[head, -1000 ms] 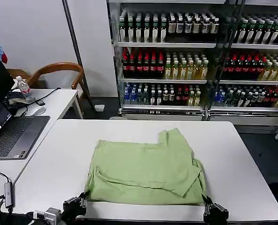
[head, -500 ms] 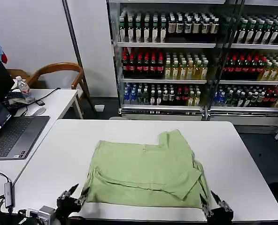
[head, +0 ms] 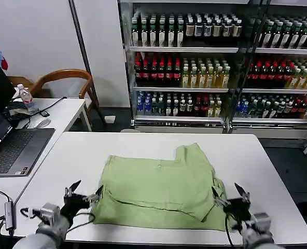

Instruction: Fold and organize the clothes.

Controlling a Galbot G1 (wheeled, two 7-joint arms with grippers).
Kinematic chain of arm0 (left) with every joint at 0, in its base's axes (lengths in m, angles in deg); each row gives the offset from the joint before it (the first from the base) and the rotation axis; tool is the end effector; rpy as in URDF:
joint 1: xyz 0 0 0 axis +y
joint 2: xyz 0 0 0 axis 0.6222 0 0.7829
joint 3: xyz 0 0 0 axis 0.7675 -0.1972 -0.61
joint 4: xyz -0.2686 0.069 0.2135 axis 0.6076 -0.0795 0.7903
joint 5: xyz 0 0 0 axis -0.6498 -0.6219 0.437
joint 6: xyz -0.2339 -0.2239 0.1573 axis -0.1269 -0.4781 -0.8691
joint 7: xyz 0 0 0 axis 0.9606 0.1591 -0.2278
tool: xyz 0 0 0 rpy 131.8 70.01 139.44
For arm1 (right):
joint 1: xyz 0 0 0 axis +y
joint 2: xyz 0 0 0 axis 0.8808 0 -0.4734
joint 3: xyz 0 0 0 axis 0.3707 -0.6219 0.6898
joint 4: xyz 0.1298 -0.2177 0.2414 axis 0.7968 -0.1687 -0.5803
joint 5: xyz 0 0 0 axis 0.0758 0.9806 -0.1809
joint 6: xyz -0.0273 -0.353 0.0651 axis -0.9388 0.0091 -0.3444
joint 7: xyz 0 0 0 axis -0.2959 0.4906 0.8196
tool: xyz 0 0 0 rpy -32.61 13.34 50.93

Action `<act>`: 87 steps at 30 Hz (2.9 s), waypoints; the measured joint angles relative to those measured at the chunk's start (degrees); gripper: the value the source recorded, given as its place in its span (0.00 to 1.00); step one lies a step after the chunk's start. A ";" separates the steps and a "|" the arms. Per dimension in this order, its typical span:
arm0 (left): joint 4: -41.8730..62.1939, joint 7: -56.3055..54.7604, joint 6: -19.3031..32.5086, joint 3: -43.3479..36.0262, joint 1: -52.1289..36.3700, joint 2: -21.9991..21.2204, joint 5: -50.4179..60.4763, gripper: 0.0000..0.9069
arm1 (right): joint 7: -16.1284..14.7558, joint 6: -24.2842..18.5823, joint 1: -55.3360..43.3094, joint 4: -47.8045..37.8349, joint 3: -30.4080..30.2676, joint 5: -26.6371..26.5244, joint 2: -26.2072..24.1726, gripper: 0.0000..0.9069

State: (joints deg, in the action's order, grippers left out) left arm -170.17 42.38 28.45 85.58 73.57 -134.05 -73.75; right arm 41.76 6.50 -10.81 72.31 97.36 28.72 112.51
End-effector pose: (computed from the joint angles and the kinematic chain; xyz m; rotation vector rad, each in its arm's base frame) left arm 0.2365 0.0970 -0.2452 -0.2474 -2.7306 -0.1459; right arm 0.2513 -0.0649 -0.2625 0.1243 -2.7931 0.0767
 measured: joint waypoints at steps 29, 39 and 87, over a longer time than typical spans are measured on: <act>30.59 4.32 2.38 -19.63 -32.54 -0.63 -4.06 1.00 | -1.90 0.19 -42.57 -46.15 -14.09 -0.17 12.46 1.00; 40.93 6.07 3.56 -22.50 -38.20 -2.39 -3.07 1.00 | -2.10 -1.49 -46.00 -54.16 -14.47 1.27 15.54 1.00; 39.06 7.08 5.50 -23.62 -37.31 -1.26 -5.81 0.04 | -3.04 -0.20 -40.43 -41.22 -13.73 -2.96 10.87 0.00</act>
State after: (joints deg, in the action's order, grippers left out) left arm -131.11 49.46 33.94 61.97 36.26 -135.31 -79.56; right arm 38.72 6.29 -51.24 31.10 83.63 25.76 123.38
